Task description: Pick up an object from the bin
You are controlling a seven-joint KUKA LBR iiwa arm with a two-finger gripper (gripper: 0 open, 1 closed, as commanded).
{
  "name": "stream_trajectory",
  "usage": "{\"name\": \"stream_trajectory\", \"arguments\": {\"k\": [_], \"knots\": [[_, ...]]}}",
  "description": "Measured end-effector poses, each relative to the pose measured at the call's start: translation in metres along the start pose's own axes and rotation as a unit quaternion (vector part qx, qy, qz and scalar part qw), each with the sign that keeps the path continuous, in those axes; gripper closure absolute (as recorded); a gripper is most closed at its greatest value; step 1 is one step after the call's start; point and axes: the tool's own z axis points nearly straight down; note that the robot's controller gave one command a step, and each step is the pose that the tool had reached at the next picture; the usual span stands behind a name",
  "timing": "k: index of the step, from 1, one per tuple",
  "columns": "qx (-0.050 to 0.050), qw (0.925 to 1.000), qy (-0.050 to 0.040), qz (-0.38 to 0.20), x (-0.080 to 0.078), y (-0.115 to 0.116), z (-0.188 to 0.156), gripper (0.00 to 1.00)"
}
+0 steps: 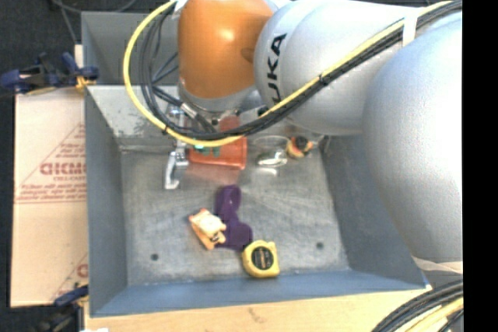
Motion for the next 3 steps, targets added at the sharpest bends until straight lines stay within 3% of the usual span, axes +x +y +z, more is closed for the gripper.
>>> {"name": "stream_trajectory", "arguments": {"k": [1, 2, 3], "knots": [[-0.001, 1.0000, -0.0041, 0.002, -0.002, -0.001, -0.005, 0.00], [-0.002, 0.9992, -0.0059, 0.039, 0.006, -0.029, 0.035, 0.00], [0.001, 0.9969, -0.0019, 0.079, 0.012, -0.059, 0.080, 0.00]]}}
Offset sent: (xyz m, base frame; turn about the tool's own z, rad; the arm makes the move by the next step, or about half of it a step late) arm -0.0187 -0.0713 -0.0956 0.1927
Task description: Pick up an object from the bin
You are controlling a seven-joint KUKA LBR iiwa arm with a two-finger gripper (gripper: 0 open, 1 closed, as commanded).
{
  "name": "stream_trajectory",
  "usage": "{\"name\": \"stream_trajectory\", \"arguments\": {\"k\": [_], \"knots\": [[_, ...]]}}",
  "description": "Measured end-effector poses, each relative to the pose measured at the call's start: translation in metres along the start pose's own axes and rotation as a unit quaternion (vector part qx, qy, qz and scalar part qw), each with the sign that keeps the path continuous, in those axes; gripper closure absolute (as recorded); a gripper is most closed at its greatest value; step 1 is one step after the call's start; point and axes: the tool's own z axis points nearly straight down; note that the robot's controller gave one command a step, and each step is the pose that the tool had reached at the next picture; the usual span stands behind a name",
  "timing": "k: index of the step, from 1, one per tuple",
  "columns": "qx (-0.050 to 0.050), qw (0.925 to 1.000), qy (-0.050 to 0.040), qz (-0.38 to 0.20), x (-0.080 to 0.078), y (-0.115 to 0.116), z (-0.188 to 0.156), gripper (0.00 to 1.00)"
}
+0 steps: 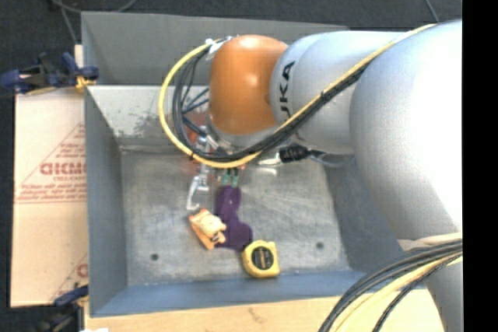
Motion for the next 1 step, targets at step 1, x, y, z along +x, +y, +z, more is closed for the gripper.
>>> {"name": "stream_trajectory", "arguments": {"k": [1], "knots": [[0.000, 0.9989, -0.0037, -0.047, -0.0076, -0.0128, 0.0073, 0.00]]}}
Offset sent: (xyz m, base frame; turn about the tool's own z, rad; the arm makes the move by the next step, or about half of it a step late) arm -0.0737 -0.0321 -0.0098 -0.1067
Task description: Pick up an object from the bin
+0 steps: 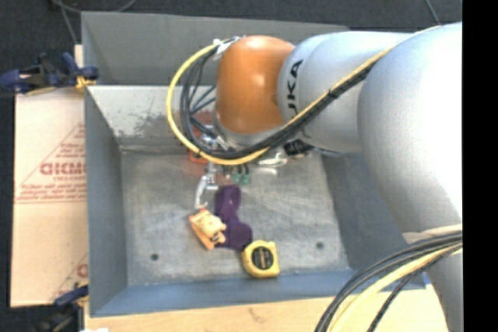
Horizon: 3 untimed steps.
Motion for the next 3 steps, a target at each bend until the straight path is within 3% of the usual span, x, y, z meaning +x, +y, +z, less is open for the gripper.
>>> {"name": "stream_trajectory", "arguments": {"k": [1, 2, 3], "knots": [[-0.001, 0.9999, 0.0008, -0.014, 0.043, -0.014, 0.004, 0.00], [-0.001, 0.9983, 0.0021, -0.059, 0.064, 0.008, 0.012, 1.00], [-0.001, 0.9983, 0.0022, -0.058, 0.064, 0.009, 0.012, 0.00]]}}
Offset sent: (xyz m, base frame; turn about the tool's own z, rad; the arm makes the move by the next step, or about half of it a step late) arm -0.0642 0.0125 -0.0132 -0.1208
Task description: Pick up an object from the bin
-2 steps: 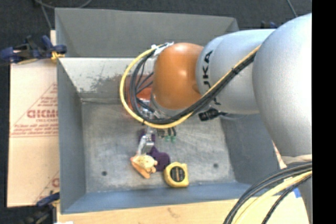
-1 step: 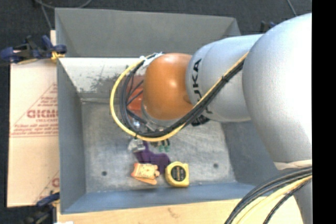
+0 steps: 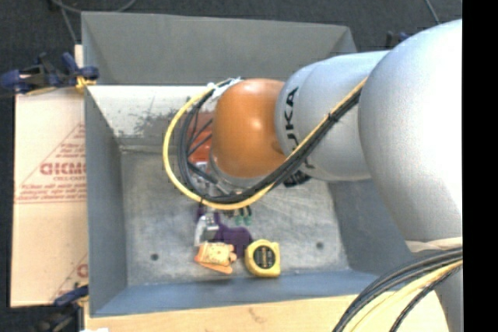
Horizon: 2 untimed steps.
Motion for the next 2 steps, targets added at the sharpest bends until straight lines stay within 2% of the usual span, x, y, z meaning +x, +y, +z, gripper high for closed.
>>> {"name": "stream_trajectory", "arguments": {"k": [1, 2], "knots": [[0.000, 1.0000, 0.0000, 0.000, 0.000, 0.000, 0.000, 0.00], [-0.002, 0.9764, -0.0084, -0.216, 0.055, -0.033, 0.026, 1.00]]}}
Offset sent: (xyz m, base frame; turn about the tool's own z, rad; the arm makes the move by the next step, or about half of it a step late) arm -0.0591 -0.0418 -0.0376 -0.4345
